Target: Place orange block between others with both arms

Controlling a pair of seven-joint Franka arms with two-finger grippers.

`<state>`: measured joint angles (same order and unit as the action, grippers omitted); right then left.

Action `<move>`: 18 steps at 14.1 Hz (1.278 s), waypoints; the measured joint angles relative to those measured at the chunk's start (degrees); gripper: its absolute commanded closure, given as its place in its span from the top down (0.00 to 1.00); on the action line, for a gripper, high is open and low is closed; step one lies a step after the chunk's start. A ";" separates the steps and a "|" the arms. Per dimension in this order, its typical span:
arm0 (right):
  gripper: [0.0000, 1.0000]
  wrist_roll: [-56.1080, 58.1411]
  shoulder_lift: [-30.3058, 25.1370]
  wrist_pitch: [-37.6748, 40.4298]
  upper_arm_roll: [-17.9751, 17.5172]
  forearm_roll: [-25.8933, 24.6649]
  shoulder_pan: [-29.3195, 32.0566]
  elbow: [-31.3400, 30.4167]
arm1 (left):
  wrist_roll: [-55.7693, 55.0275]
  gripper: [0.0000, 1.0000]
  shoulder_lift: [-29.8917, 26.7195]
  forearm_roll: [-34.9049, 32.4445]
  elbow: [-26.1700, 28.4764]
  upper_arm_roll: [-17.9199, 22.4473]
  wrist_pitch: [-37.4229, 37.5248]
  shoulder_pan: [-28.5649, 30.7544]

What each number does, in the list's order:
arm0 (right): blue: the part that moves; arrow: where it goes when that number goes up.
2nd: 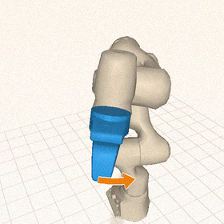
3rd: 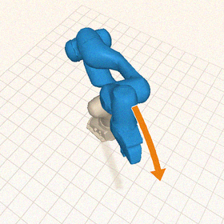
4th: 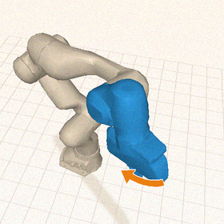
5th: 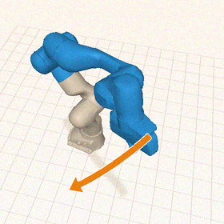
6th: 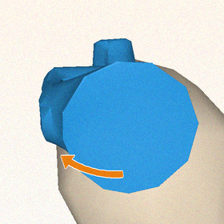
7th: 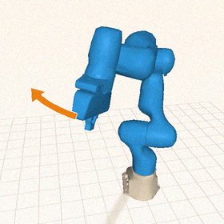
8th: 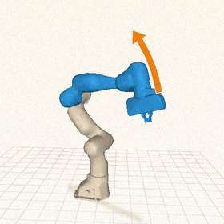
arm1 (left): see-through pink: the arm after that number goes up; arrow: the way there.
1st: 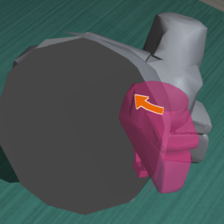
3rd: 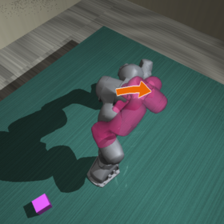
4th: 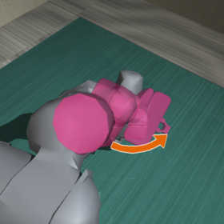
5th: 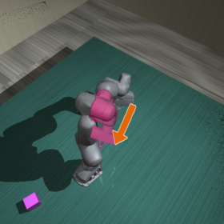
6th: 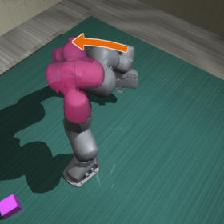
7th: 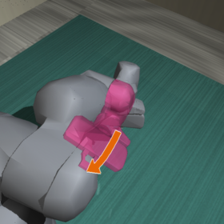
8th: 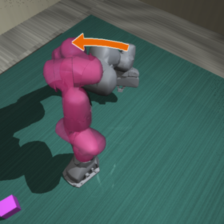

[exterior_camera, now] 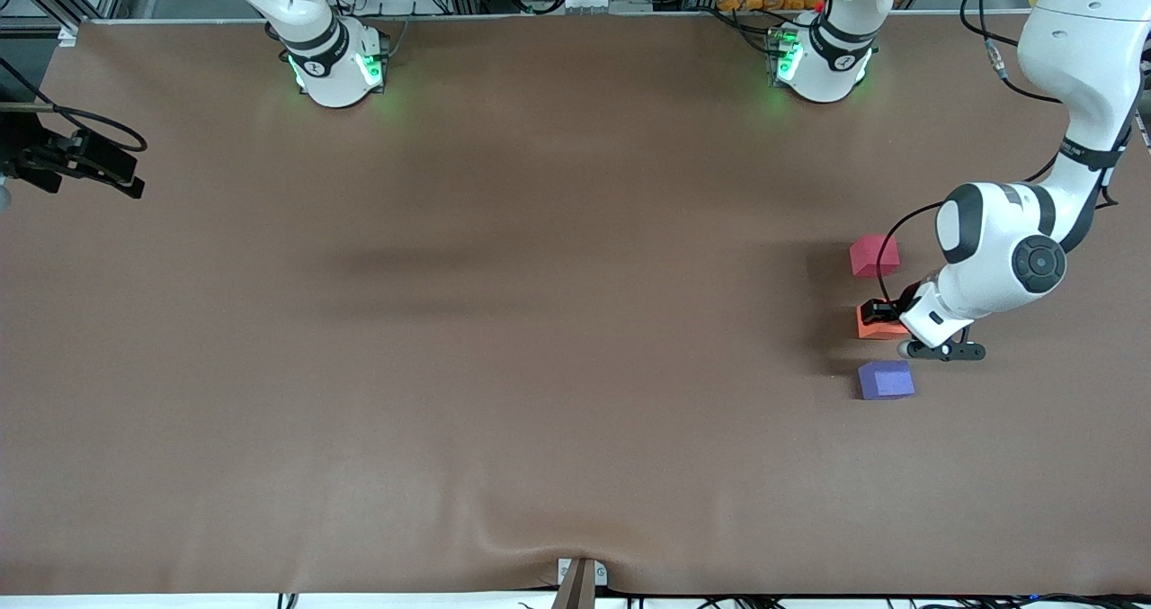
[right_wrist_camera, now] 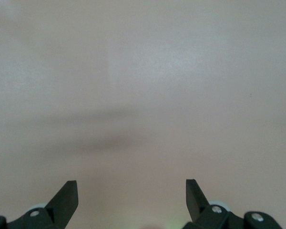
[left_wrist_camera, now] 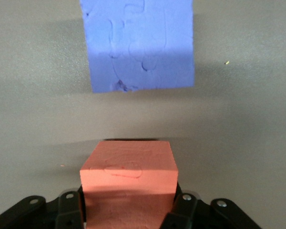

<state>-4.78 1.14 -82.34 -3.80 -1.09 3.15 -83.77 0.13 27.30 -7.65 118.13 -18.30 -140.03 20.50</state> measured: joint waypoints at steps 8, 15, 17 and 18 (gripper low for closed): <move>1.00 0.00 0.00 -0.03 0.02 -0.05 0.03 0.00 | 0.00 0.47 1.58 0.00 -0.89 0.13 0.17 0.20; 1.00 0.00 0.00 -0.04 0.04 -0.05 0.05 0.02 | -1.51 1.00 2.95 -0.09 -2.59 0.19 0.19 0.11; 1.00 0.00 0.00 -0.04 0.04 -0.05 0.05 0.02 | -1.52 1.00 3.09 -0.09 -3.03 0.17 0.57 0.10; 1.00 0.00 0.00 -0.04 0.04 -0.05 0.05 0.02 | -1.52 1.00 3.06 -0.10 -3.64 0.12 1.45 0.09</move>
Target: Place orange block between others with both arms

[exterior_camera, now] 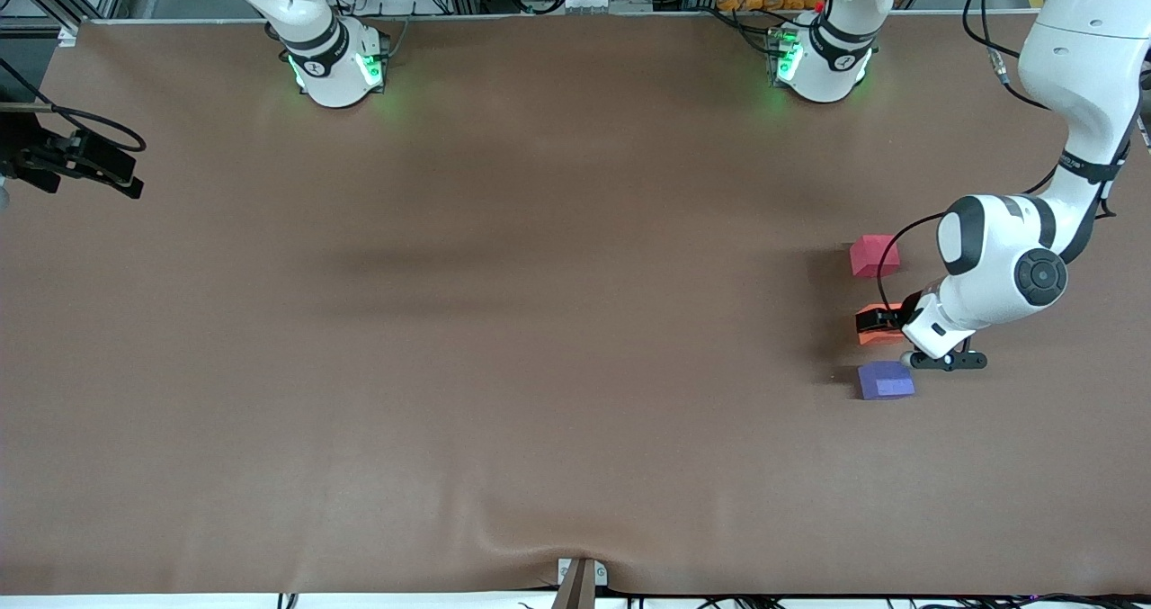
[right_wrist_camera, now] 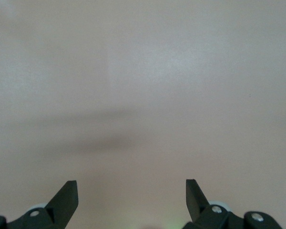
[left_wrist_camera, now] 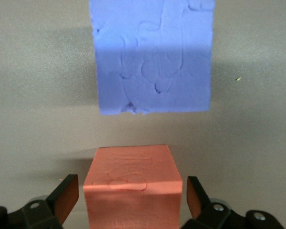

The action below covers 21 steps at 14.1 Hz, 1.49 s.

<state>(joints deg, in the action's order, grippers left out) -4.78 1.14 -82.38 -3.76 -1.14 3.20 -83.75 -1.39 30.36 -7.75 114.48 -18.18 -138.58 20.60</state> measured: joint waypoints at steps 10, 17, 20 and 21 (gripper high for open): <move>1.00 0.00 0.01 0.00 0.00 0.00 0.02 0.13 | 0.30 1.00 -18.48 0.00 -12.68 -2.93 19.52 0.03; 1.00 0.00 0.02 0.00 0.00 0.00 0.02 0.13 | 0.54 1.00 -25.50 1.07 -27.31 -4.51 41.68 0.38; 1.00 0.00 0.02 0.00 0.01 0.00 0.03 0.13 | -0.15 1.00 -25.93 1.64 -28.02 -3.48 44.58 1.31; 1.00 0.00 0.02 0.00 0.01 0.00 0.03 0.13 | -1.83 1.00 -26.59 2.94 -28.31 -3.74 45.60 1.29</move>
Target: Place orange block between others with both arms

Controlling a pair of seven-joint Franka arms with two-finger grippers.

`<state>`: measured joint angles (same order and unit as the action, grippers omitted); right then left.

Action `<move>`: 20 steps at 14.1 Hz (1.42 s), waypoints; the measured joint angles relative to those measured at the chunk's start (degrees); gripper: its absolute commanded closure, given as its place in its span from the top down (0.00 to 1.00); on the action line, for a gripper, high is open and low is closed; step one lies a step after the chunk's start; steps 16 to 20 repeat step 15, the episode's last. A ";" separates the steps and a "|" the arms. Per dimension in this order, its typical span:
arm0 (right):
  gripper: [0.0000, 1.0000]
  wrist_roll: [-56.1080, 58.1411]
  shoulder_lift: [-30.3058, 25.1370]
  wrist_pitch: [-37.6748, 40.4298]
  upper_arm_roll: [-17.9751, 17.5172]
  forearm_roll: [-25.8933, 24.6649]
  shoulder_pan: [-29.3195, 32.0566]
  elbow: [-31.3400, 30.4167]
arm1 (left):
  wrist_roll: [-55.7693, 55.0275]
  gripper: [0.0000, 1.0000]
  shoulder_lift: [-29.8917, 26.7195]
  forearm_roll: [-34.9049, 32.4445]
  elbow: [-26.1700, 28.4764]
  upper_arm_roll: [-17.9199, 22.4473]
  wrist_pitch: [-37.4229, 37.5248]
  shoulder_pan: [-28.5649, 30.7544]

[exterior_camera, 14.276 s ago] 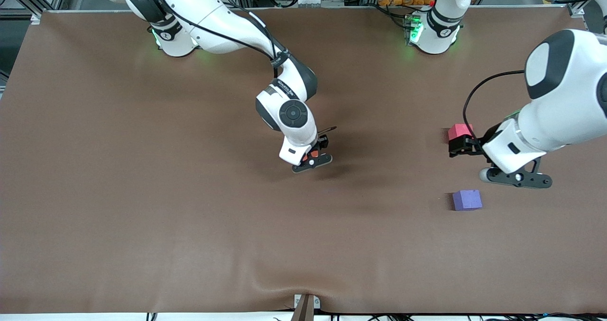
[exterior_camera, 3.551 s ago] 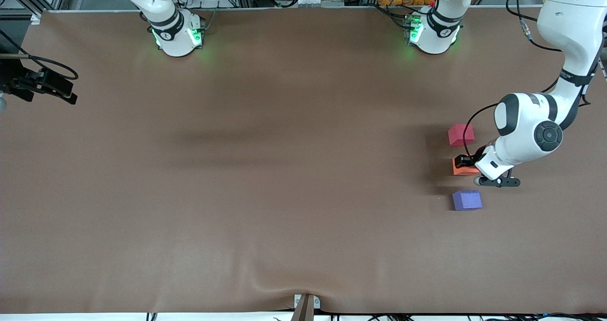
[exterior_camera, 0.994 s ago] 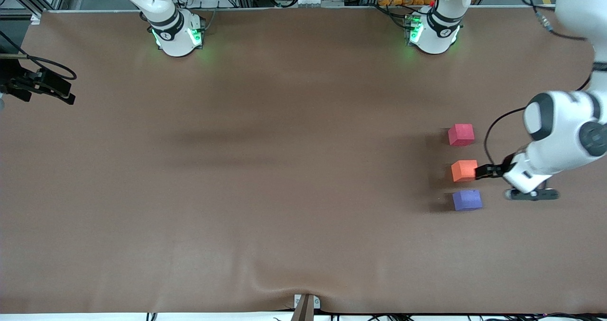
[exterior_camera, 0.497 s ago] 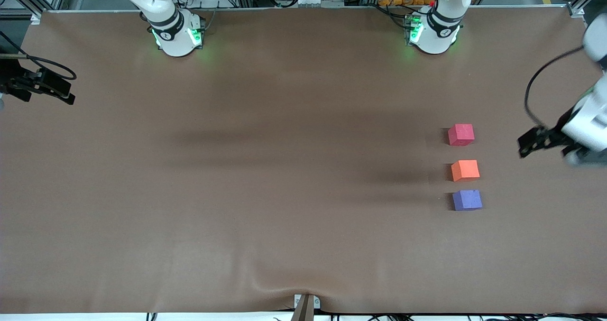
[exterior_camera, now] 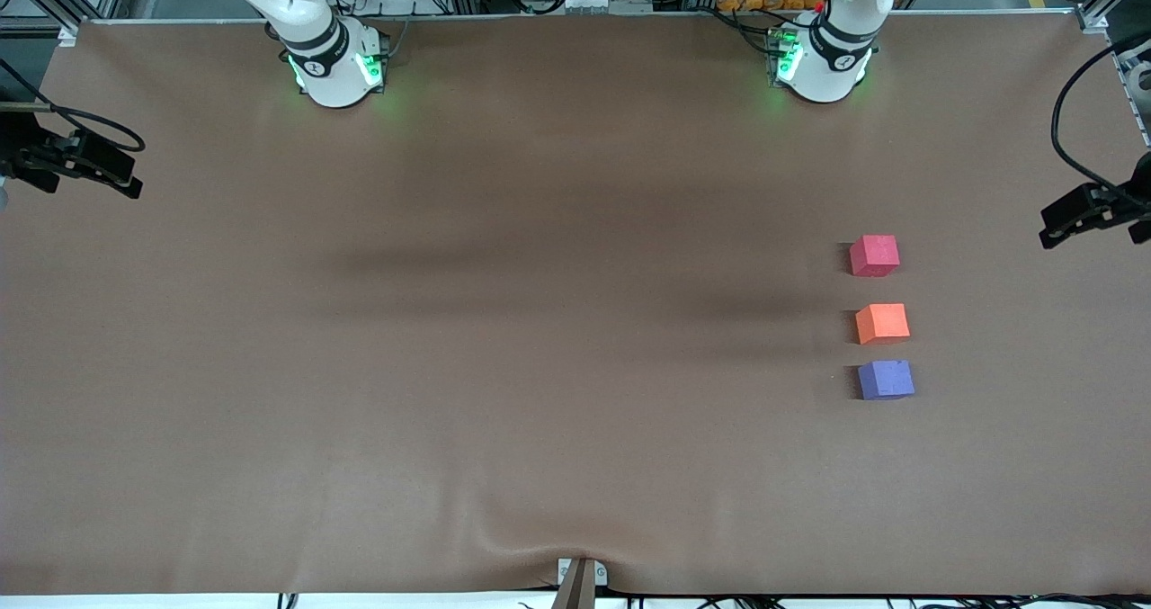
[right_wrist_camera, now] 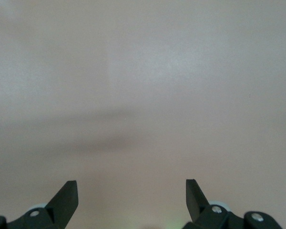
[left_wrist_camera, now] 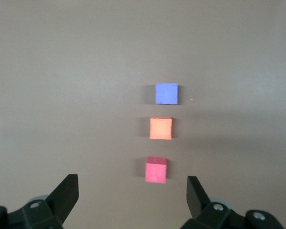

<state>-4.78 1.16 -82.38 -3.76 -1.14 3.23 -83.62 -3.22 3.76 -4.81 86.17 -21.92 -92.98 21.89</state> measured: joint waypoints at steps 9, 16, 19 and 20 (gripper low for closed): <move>1.00 0.00 0.00 0.01 0.01 0.00 0.01 0.00 | -3.56 1.00 -5.62 2.59 2.48 13.59 6.87 -15.97; 1.00 0.00 0.00 0.04 0.01 0.00 0.02 0.00 | -3.87 1.00 -5.41 2.58 2.42 15.89 8.40 -19.75; 1.00 0.00 0.00 0.04 0.01 0.00 0.02 0.00 | -3.87 1.00 -5.41 2.58 2.42 15.89 8.40 -19.75; 1.00 0.00 0.00 0.04 0.01 0.00 0.02 0.00 | -3.87 1.00 -5.41 2.58 2.42 15.89 8.40 -19.75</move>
